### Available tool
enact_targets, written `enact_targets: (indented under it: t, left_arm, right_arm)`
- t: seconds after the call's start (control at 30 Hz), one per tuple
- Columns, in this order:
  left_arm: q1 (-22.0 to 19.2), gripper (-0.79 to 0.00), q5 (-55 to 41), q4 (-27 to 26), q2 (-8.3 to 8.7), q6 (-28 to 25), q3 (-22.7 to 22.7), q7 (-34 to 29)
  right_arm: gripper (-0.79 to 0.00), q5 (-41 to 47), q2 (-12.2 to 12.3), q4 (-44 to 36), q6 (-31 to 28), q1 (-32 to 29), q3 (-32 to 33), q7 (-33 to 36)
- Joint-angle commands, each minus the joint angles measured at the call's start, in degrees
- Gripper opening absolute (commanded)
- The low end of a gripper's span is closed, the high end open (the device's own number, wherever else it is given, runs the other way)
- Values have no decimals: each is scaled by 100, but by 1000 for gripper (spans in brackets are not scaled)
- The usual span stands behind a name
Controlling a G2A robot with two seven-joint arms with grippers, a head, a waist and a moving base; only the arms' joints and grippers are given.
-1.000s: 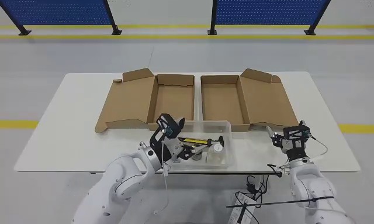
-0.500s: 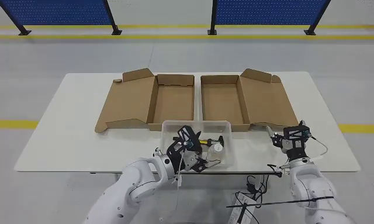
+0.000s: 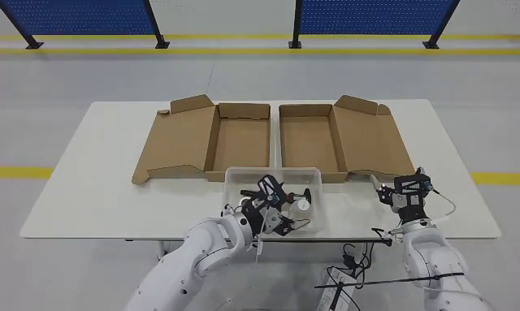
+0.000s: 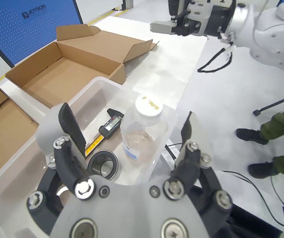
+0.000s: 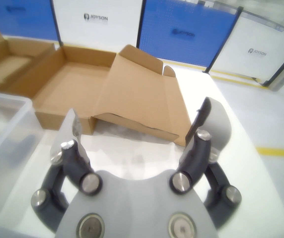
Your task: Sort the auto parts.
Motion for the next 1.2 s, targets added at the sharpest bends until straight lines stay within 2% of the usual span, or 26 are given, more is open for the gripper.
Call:
enact_targets:
  t: [0.0, 0.9, 1.07, 1.17]
  left_arm:
    - [-50, 0, 66, 93, -15, 39, 61, 22]
    - [-324, 0, 88, 593, -171, 157, 539, 13]
    - [-355, -191, 18, 663, -196, 218, 560, 9]
    - [-373, -397, 50, 709, -206, 258, 564, 48]
  right_arm:
    - [0, 0, 0, 0, 0, 0, 0, 0]
    - [0, 0, 0, 0, 0, 0, 0, 0]
    - [0, 0, 0, 0, 0, 0, 0, 0]
    - [0, 0, 0, 0, 0, 0, 0, 0]
